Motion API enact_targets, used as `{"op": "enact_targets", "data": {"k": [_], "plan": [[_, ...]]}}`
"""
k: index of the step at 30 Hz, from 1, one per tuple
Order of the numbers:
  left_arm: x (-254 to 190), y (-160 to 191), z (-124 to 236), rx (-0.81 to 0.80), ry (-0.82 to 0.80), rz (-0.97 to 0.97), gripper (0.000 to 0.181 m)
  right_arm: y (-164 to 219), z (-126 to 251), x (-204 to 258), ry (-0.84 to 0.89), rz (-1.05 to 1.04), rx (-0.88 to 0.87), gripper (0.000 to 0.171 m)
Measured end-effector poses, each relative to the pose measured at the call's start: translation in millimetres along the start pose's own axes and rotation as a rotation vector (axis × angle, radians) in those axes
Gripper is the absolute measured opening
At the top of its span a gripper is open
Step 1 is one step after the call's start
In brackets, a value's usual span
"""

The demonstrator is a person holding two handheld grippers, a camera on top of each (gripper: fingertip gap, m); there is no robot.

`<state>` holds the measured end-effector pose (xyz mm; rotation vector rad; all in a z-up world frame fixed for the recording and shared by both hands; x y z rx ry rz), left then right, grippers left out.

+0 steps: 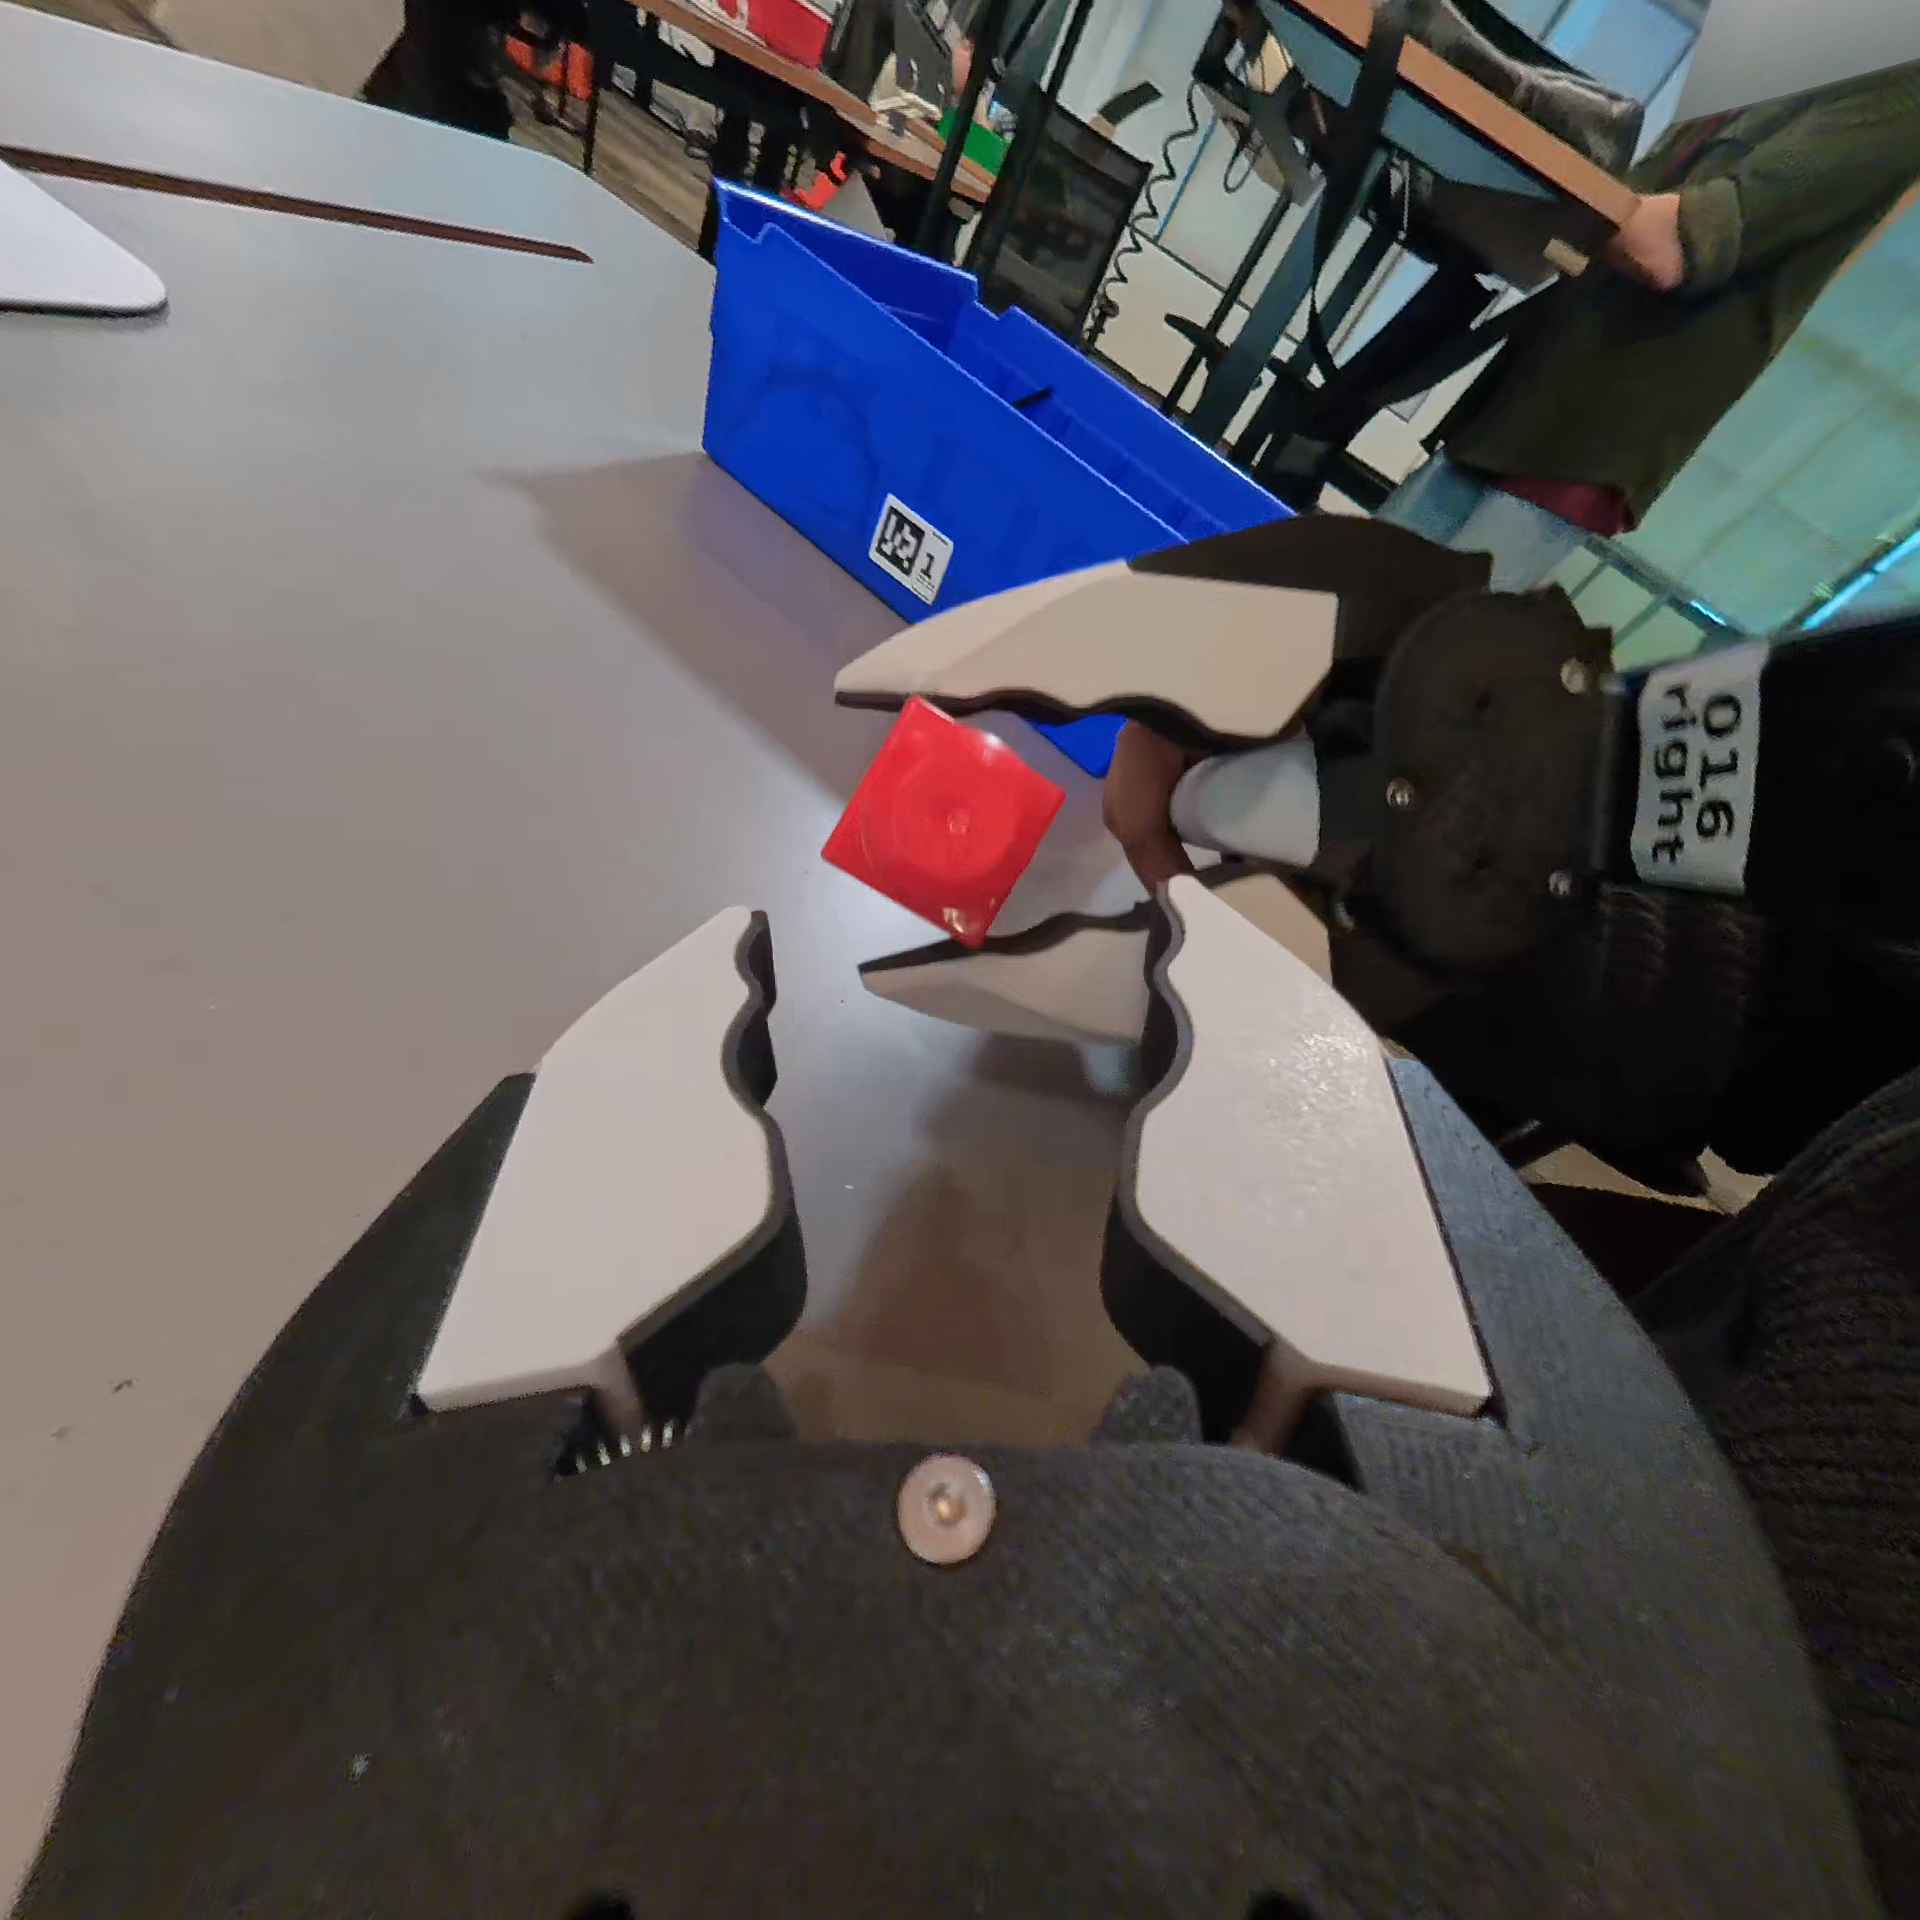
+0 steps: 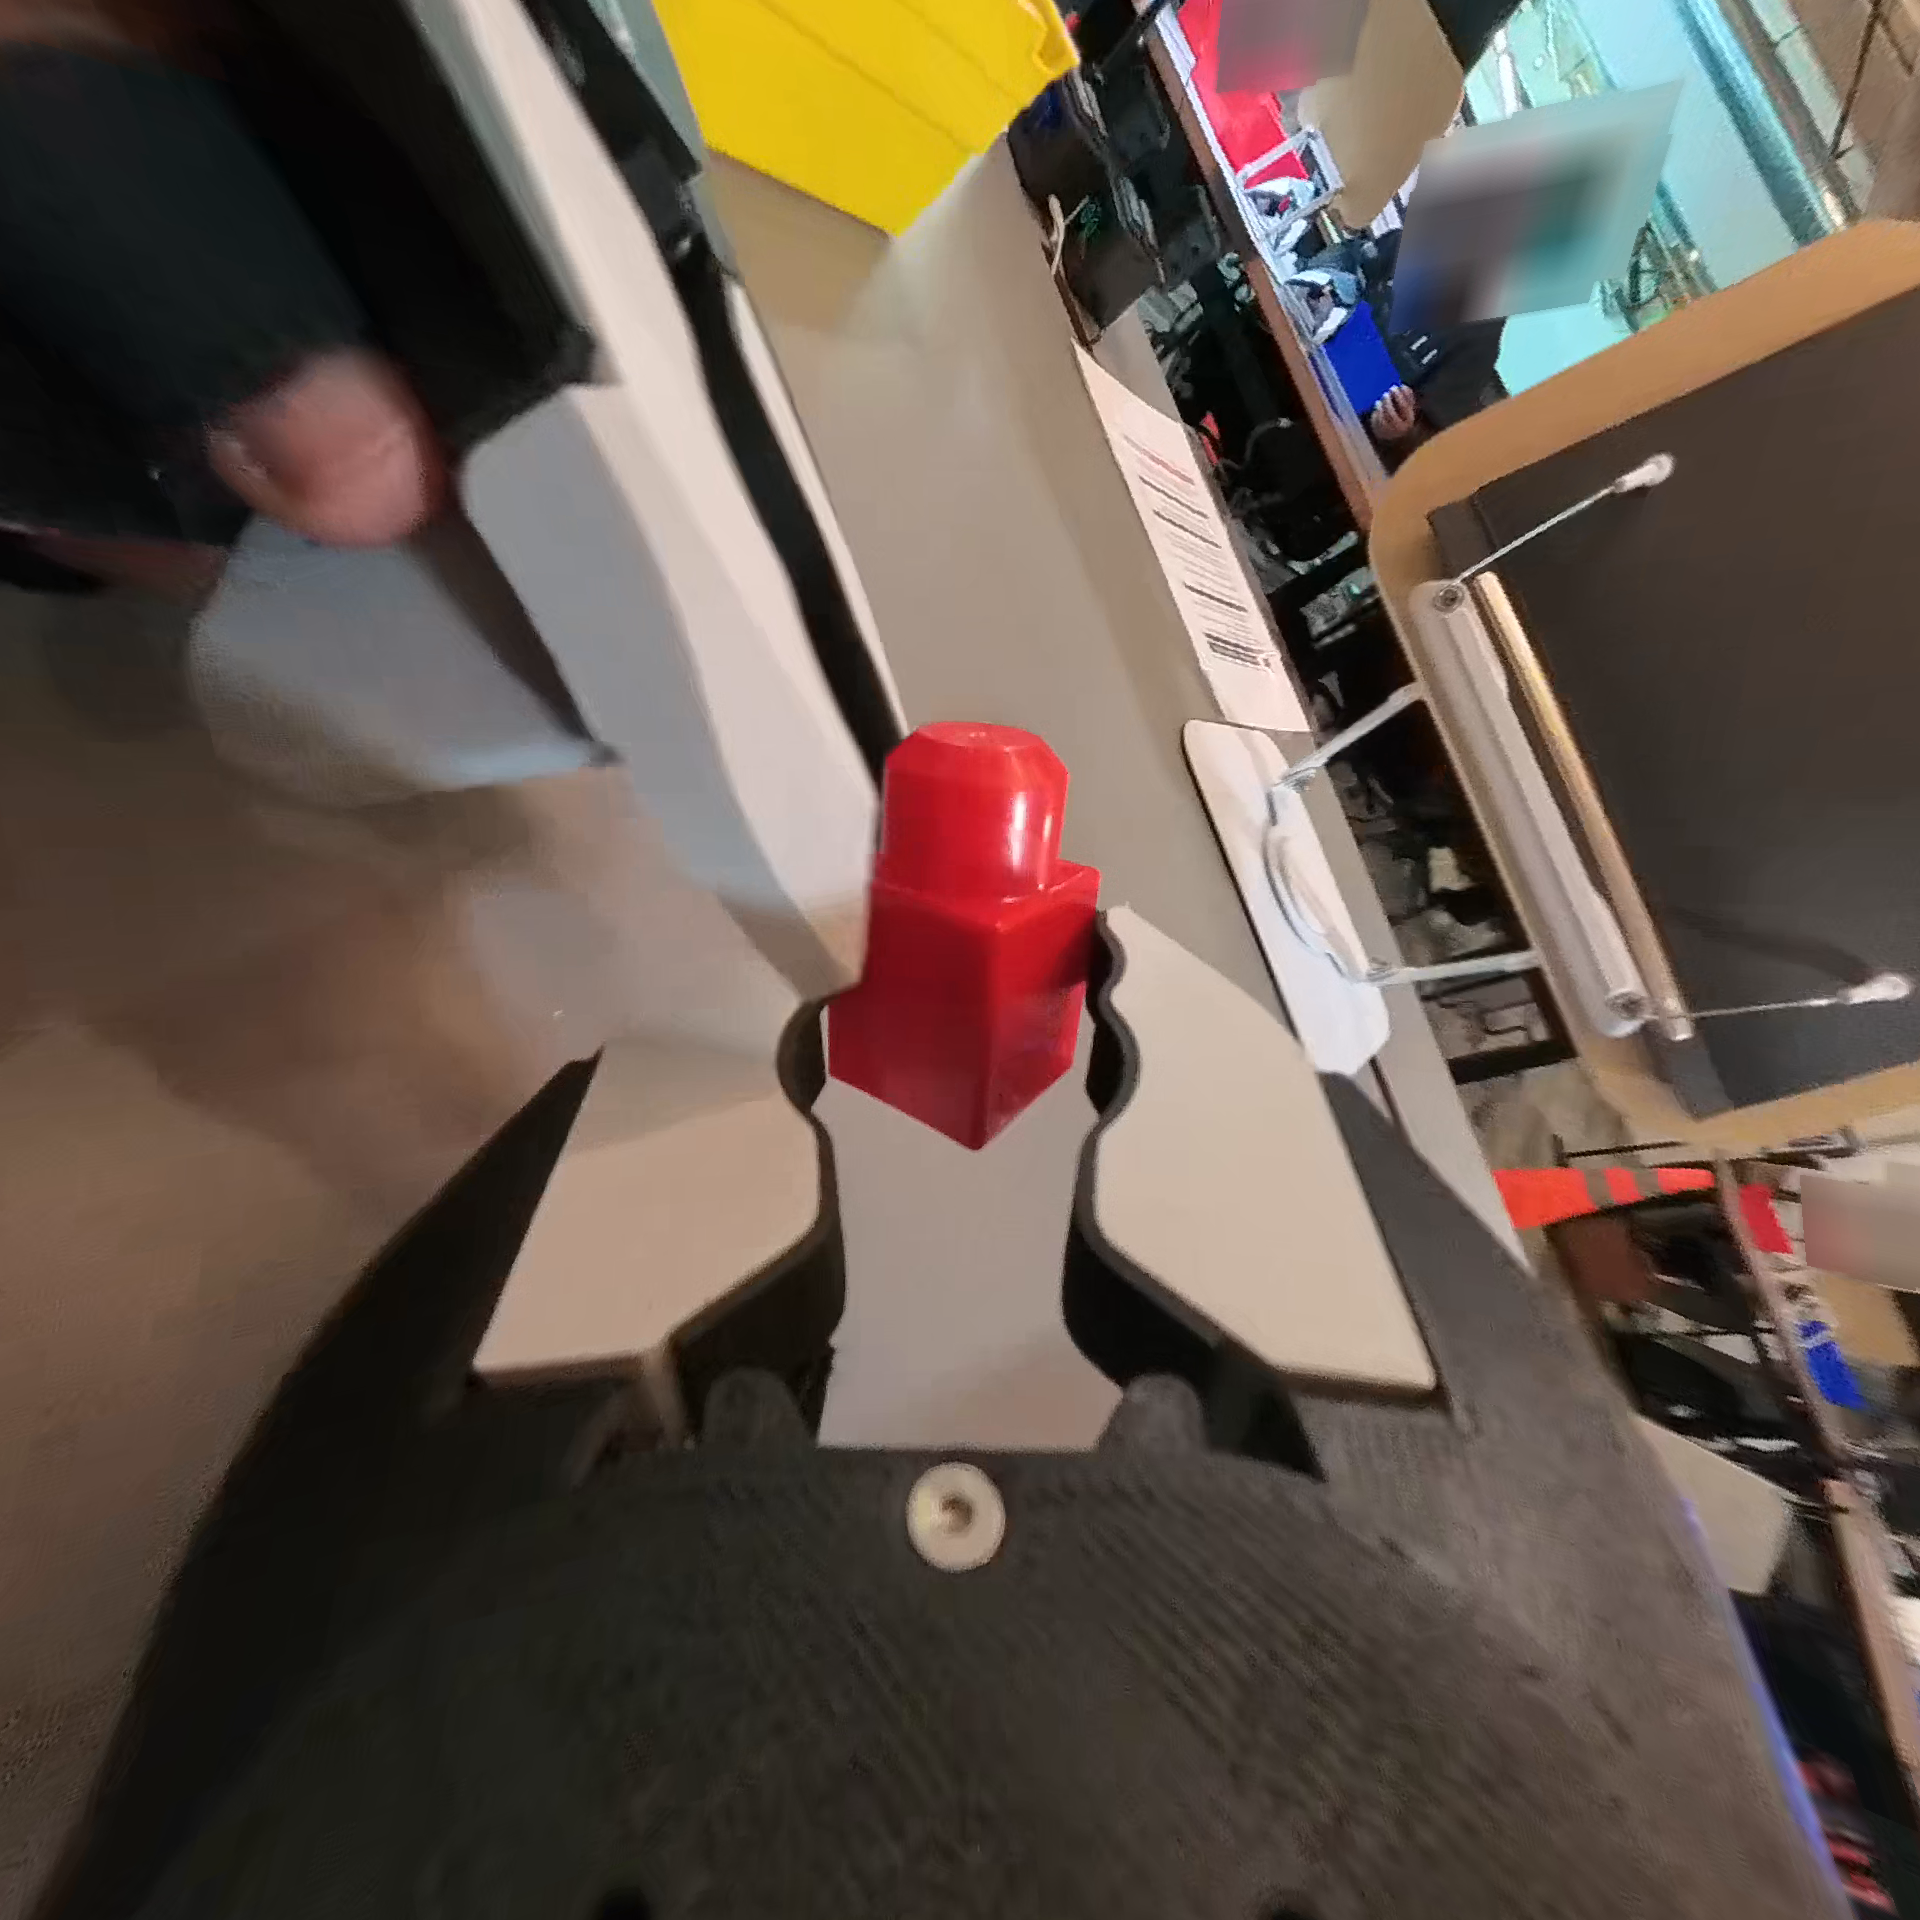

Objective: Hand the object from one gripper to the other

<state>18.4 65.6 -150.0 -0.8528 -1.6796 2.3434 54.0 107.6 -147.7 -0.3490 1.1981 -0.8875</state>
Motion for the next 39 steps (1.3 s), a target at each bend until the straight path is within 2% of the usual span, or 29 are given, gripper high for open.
{"op": "enact_targets", "data": {"k": [5, 21, 26, 29, 32, 36, 39], "plan": [[1, -3, 4, -0.02, -0.001, 0.014, 0.056, -9, -1, 11, 0.045, 0.123, 0.021, 0.049], [1, -1, 4, -0.002, -0.001, 0.011, 0.05, -10, -1, 15, 0.079, 0.234, 0.045, 0.05], [8, -8, 11, -0.047, 0.002, -0.001, 0.049, -3, -2, 9, 0.038, 0.174, 0.03, 0.071], [8, -16, 18, -0.113, 0.083, -0.01, 0.049, -2, 3, 2, -0.04, 0.023, -0.037, 0.071], [3, -24, 25, -0.171, 0.148, -0.087, 0.049, -9, 11, -3, -0.21, -0.246, -0.177, 0.068], [-6, -29, 30, -0.204, 0.211, -0.158, 0.048, -19, 26, -18, -0.408, -0.589, -0.367, 0.06], [-10, -28, 29, -0.199, 0.241, -0.156, 0.048, -23, 33, -26, -0.501, -0.752, -0.457, 0.056]]}}
Point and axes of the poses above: each gripper's, where its closed fingertips meet, z back along the fingers, y out of its underside, x = y × z across the jaws, the point moved 4 cm from there along z, back along the fingers, and after that the axes turned 4 degrees about -z, right-handed, at the moved point
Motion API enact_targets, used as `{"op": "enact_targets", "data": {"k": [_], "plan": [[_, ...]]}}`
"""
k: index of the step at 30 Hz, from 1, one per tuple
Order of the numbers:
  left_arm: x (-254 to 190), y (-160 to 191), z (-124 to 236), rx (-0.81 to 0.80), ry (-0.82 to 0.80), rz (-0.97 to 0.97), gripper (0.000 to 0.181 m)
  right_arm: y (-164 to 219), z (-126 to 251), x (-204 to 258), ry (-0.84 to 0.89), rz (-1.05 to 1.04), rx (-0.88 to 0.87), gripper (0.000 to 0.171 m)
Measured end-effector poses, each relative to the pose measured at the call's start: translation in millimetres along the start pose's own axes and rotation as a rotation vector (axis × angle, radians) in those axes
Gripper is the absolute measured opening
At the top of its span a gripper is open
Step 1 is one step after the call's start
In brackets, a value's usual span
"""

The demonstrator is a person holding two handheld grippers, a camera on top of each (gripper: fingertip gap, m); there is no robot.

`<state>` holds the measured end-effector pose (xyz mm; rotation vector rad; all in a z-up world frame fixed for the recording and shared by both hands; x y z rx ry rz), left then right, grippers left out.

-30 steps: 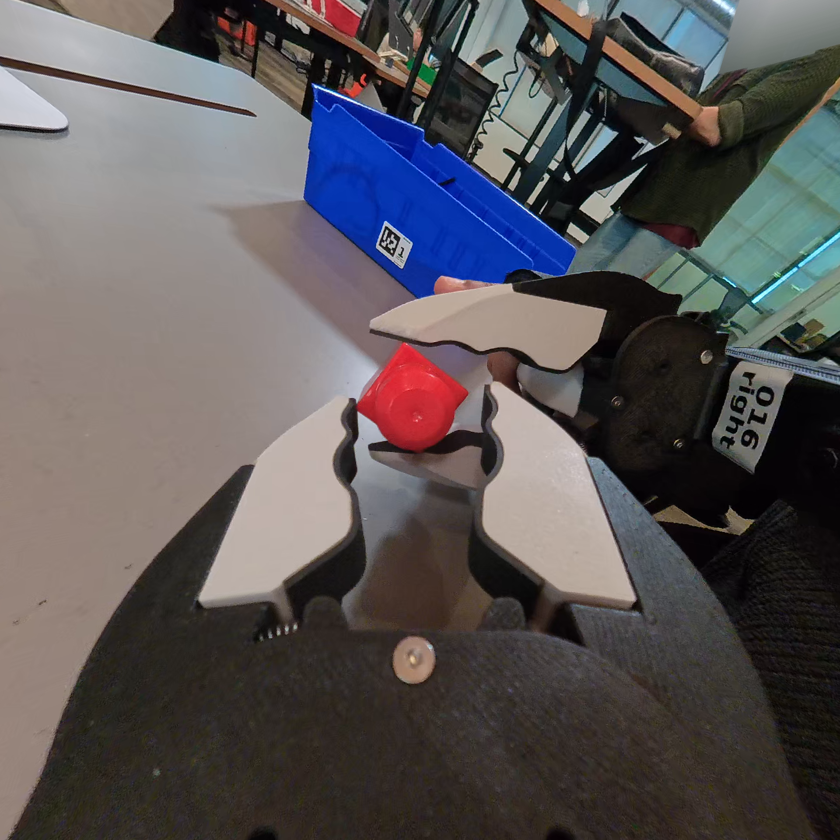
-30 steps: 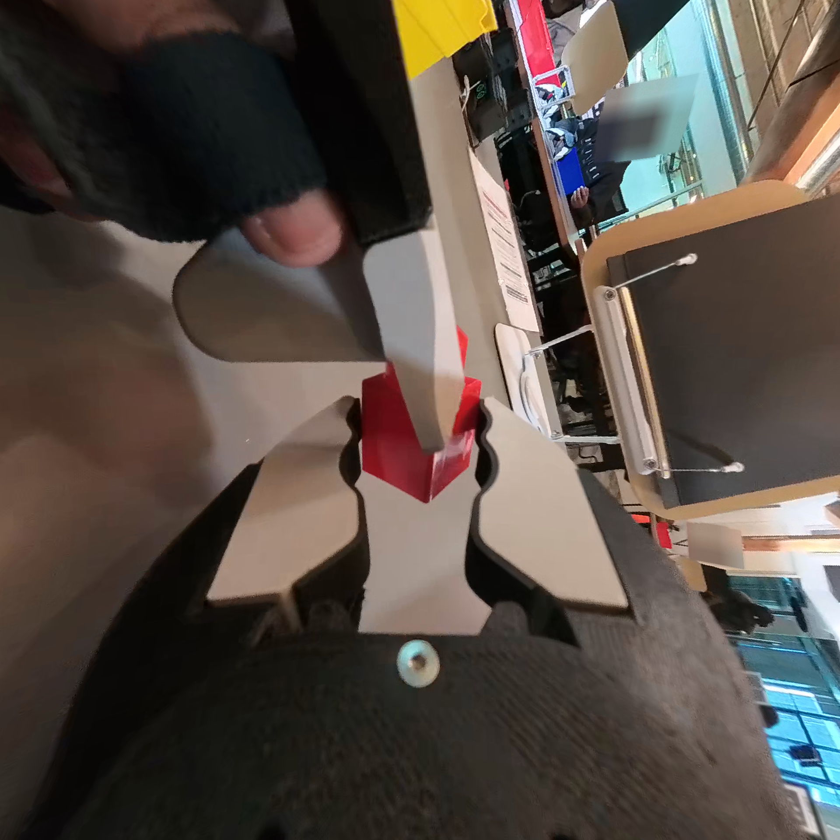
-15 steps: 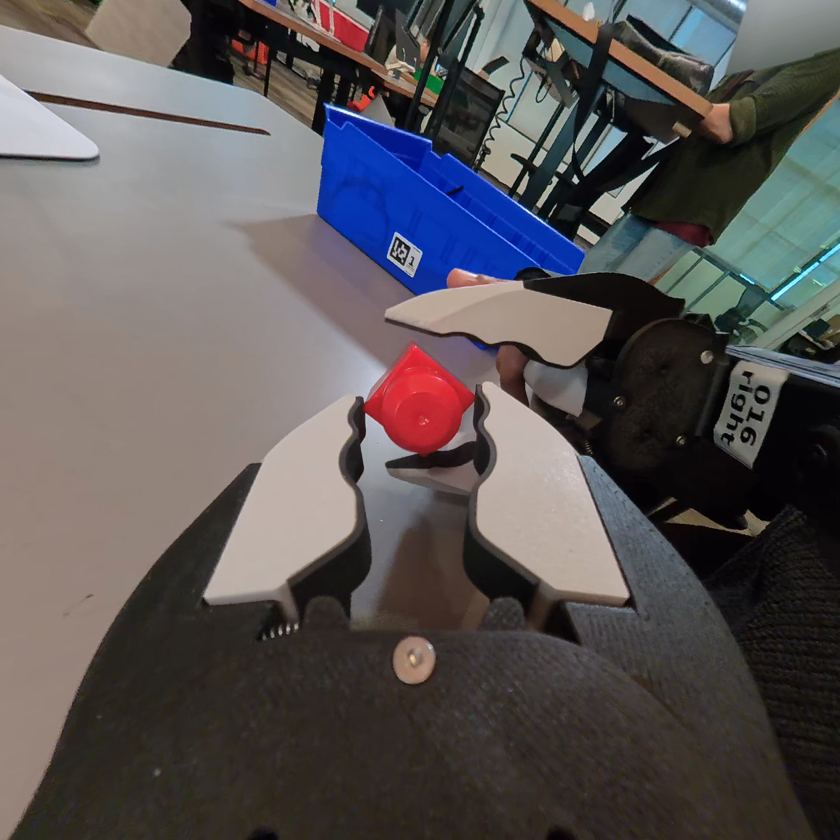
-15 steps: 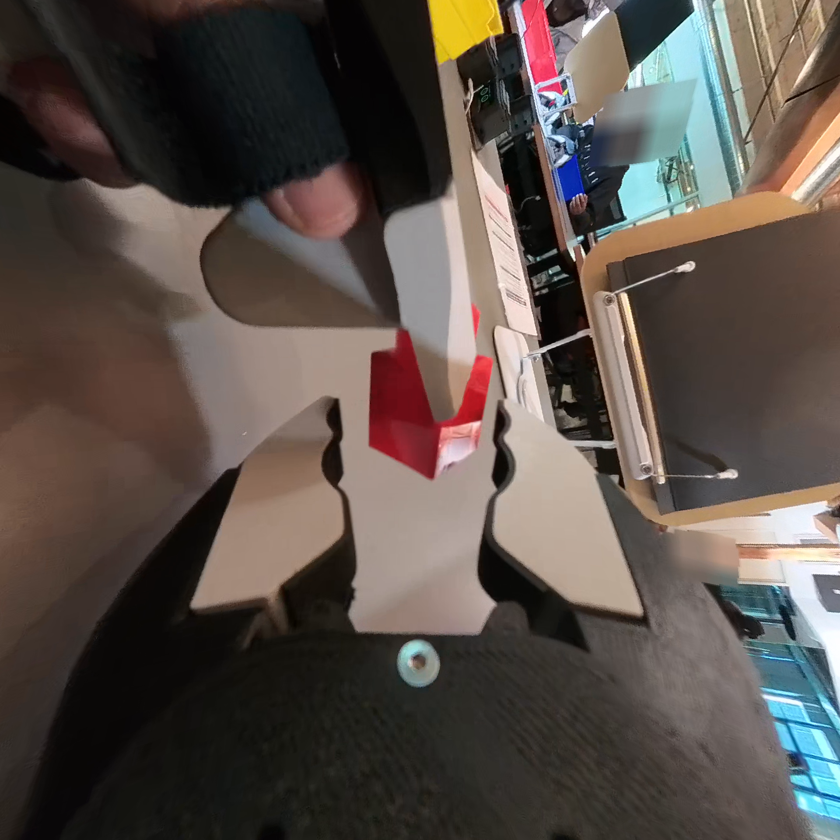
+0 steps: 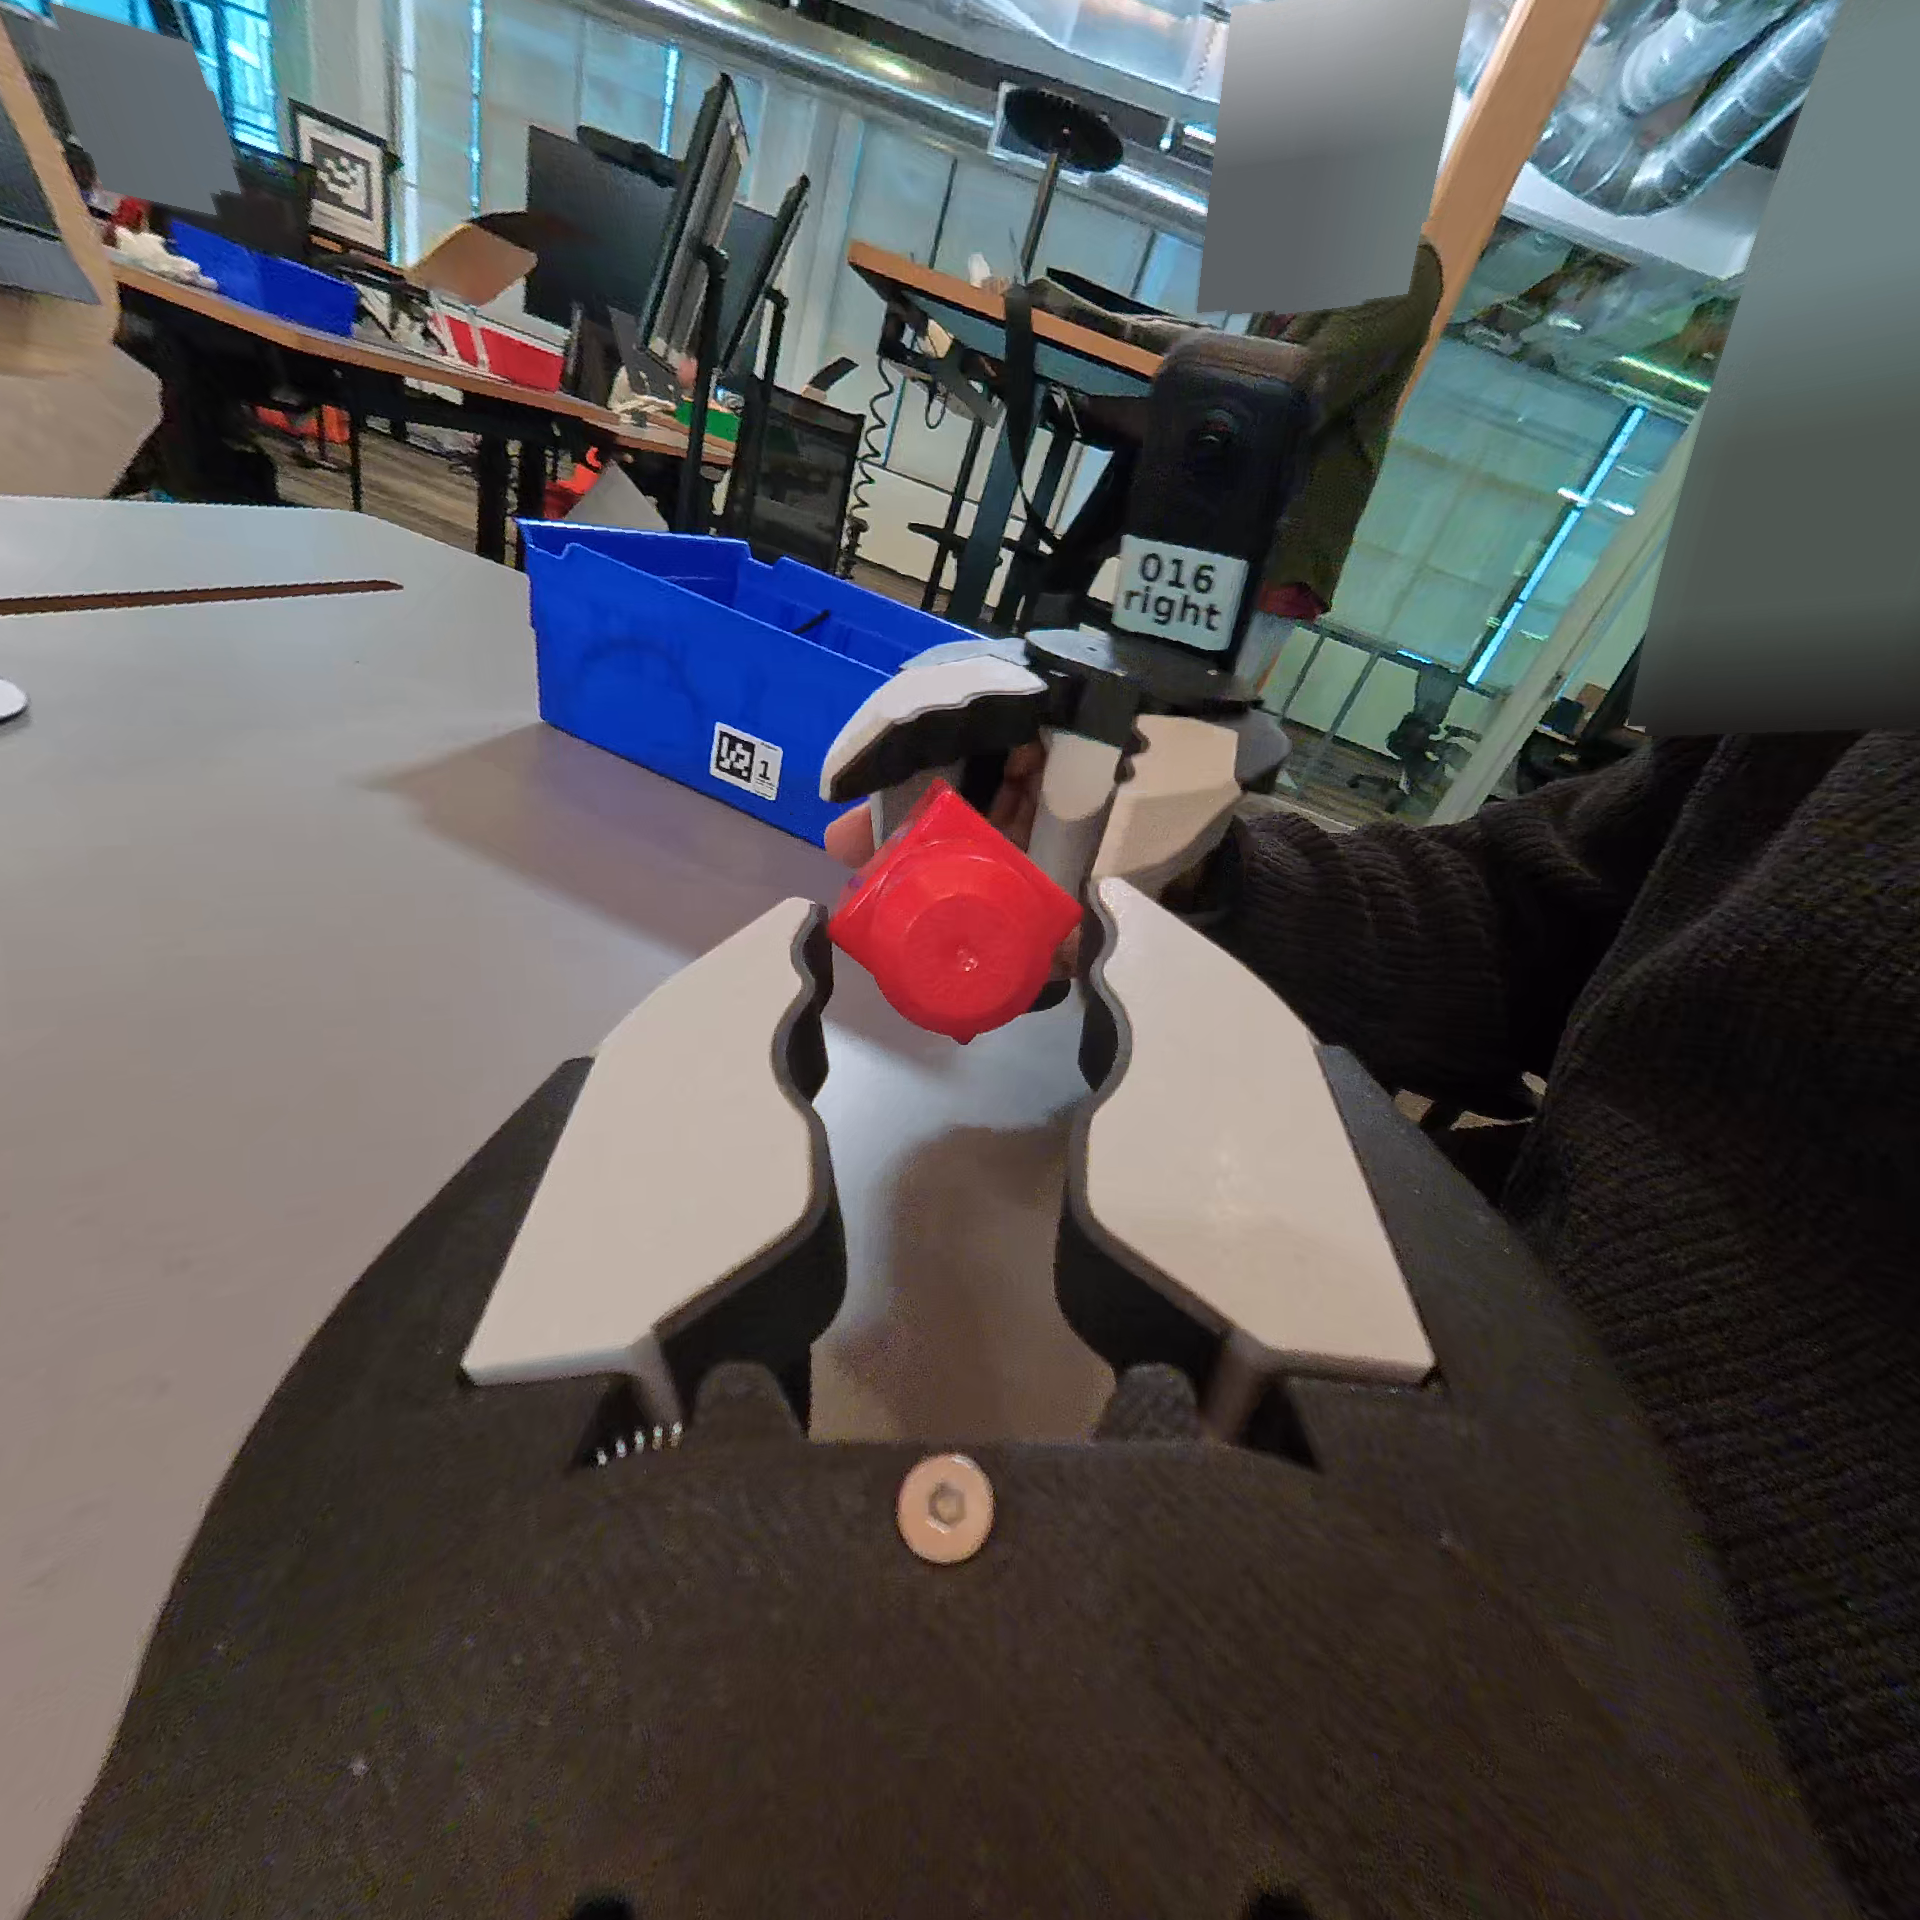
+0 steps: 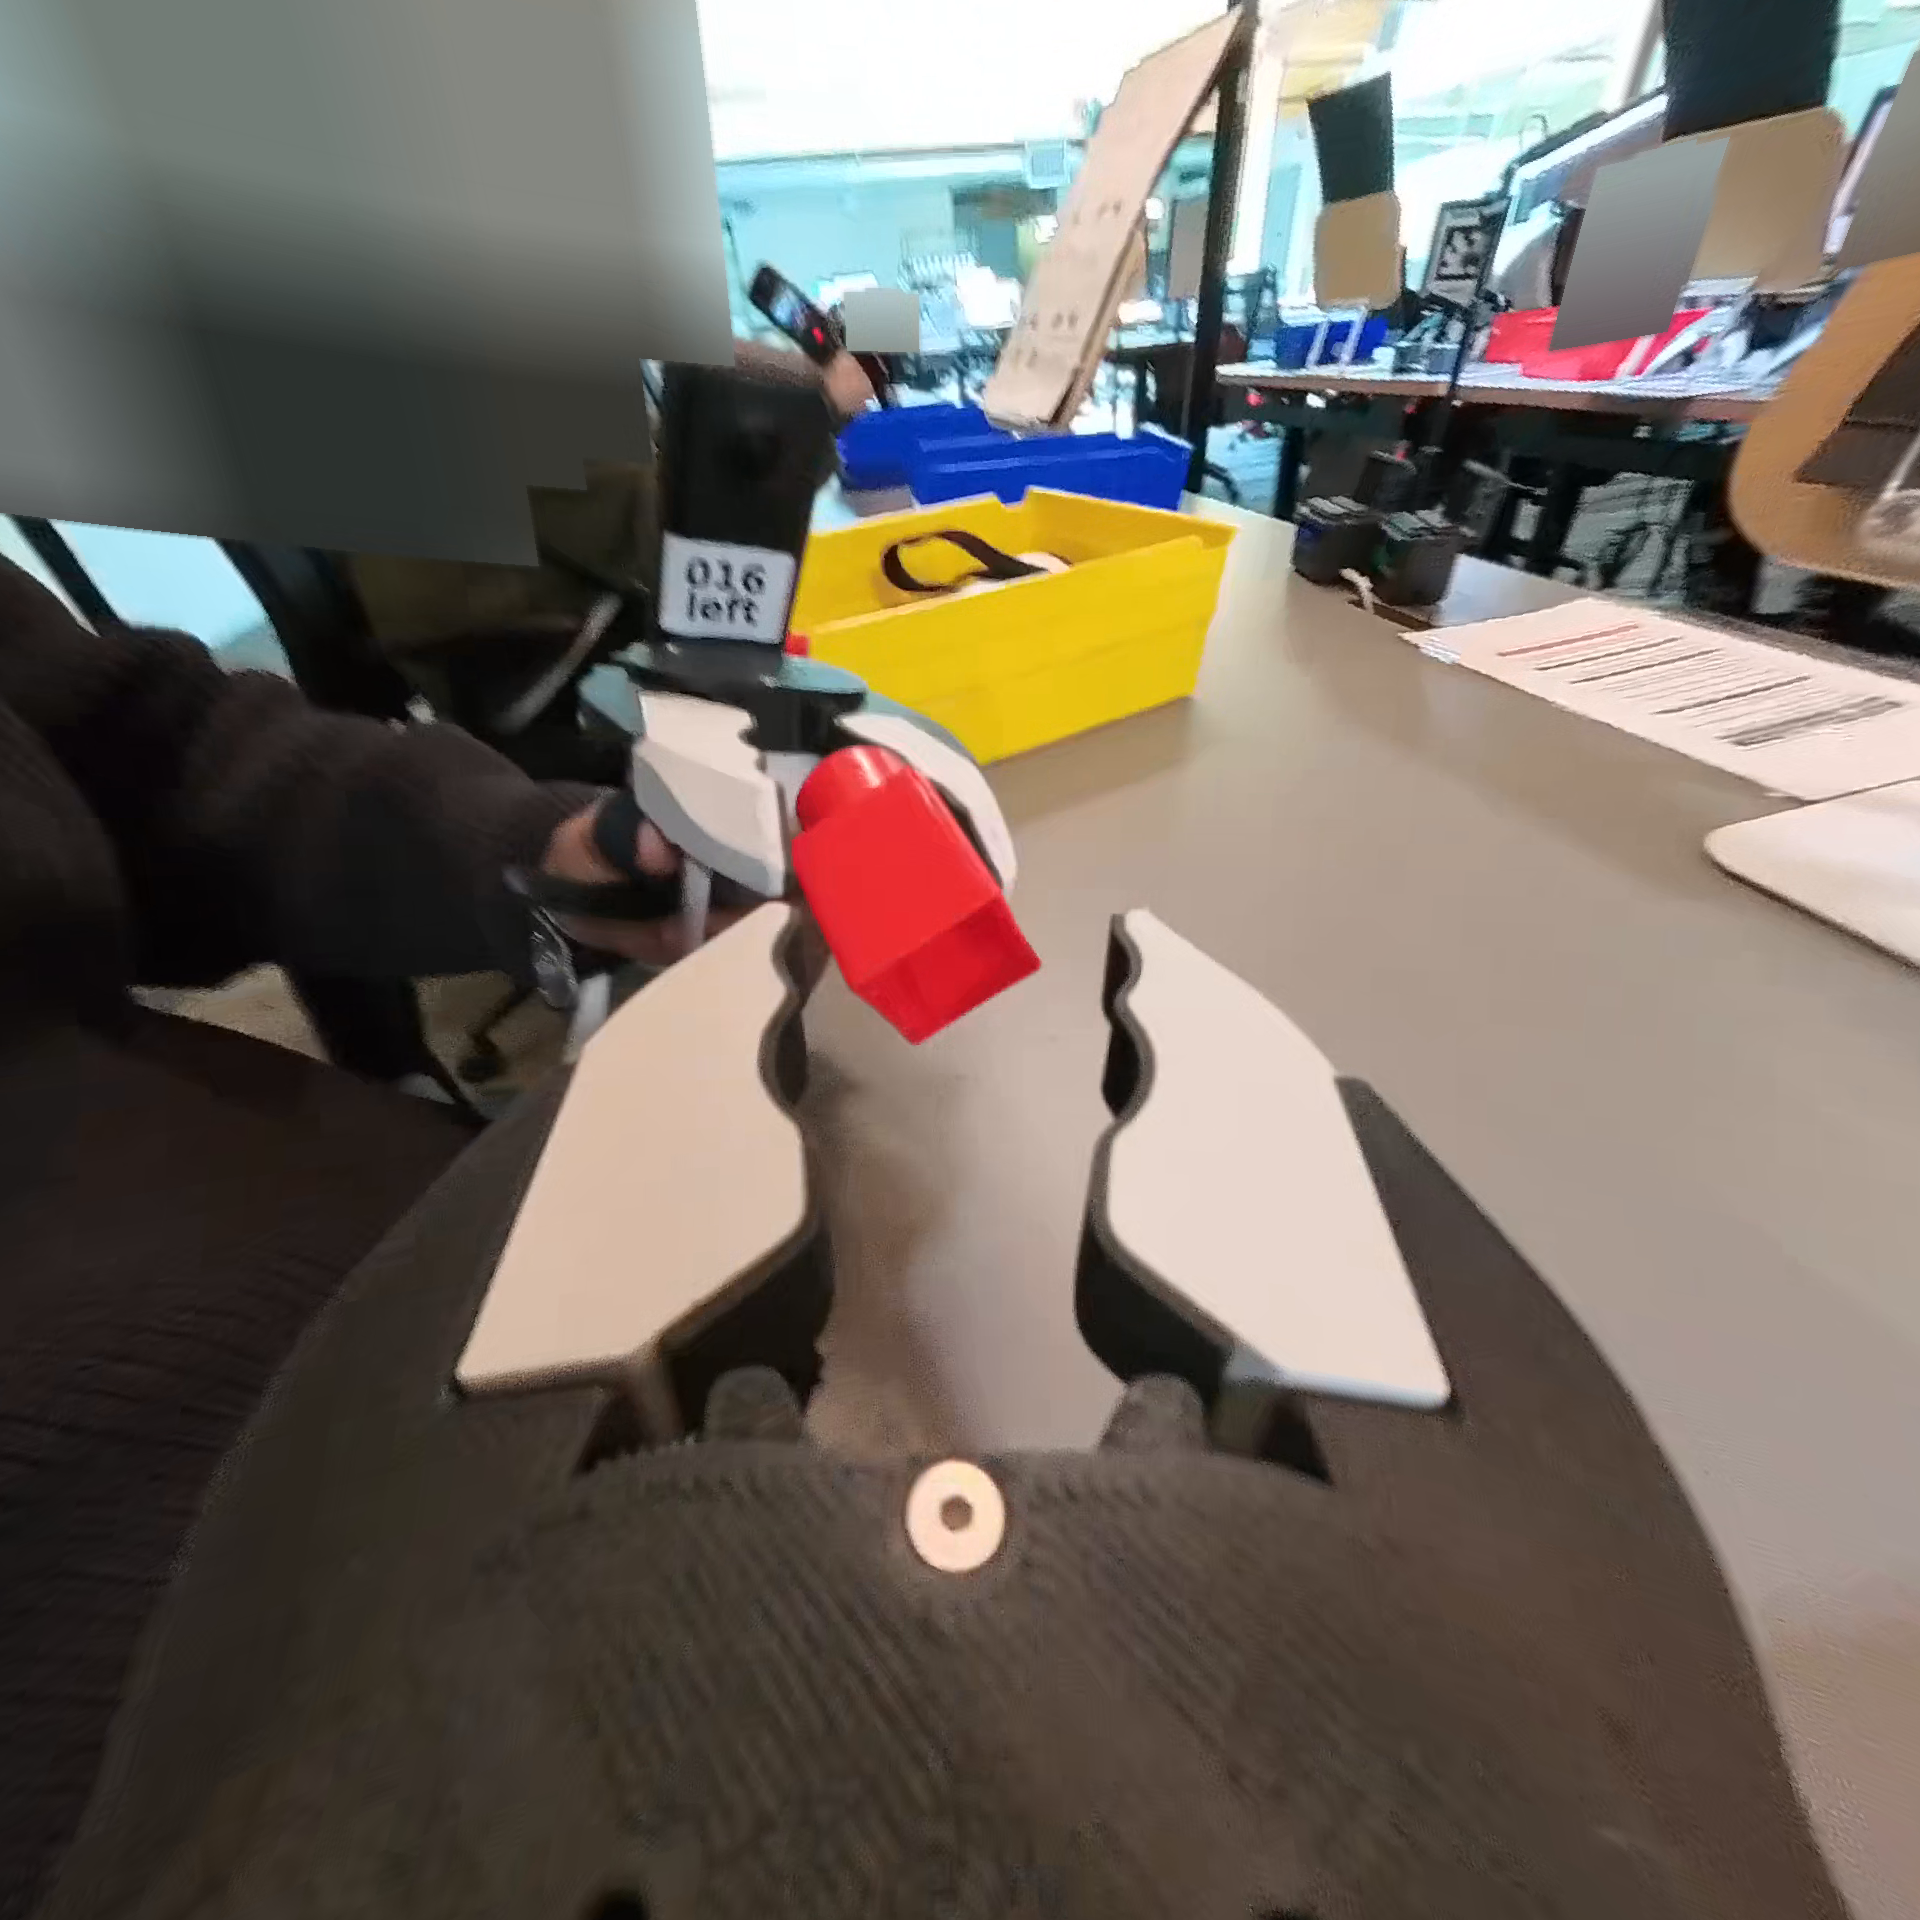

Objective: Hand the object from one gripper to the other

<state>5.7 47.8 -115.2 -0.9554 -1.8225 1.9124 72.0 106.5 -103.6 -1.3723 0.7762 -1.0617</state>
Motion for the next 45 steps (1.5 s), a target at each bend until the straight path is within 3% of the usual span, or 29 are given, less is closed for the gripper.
{"op": "enact_targets", "data": {"k": [6, 13, 29, 33, 45], "plan": [[-11, -8, 2, -0.07, 0.094, 0.005, 0.048, -6, 0, 14, -0.195, -0.16, -0.085, 0.062], [-24, -12, 1, -0.106, 0.104, -0.122, 0.048, -8, 3, 13, -0.266, -0.26, -0.102, 0.062], [-28, -12, -1, -0.121, 0.128, -0.106, 0.048, -8, 2, 24, -0.304, -0.204, -0.103, 0.06], [-30, -11, -2, -0.114, 0.14, -0.101, 0.048, -10, 3, 23, -0.291, -0.185, -0.122, 0.045], [-27, -7, -5, -0.093, 0.116, -0.078, 0.048, -13, 5, 17, -0.276, -0.228, -0.139, 0.041]]}}
Point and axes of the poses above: each gripper's, where its closed fingertips meet, z back along the fingers, y out of its underside, x = y × z across the jaws, the point moved 4 cm from there along z, back along the fingers, and after that the axes turned 4 degrees about -z, right-handed, at the moved point
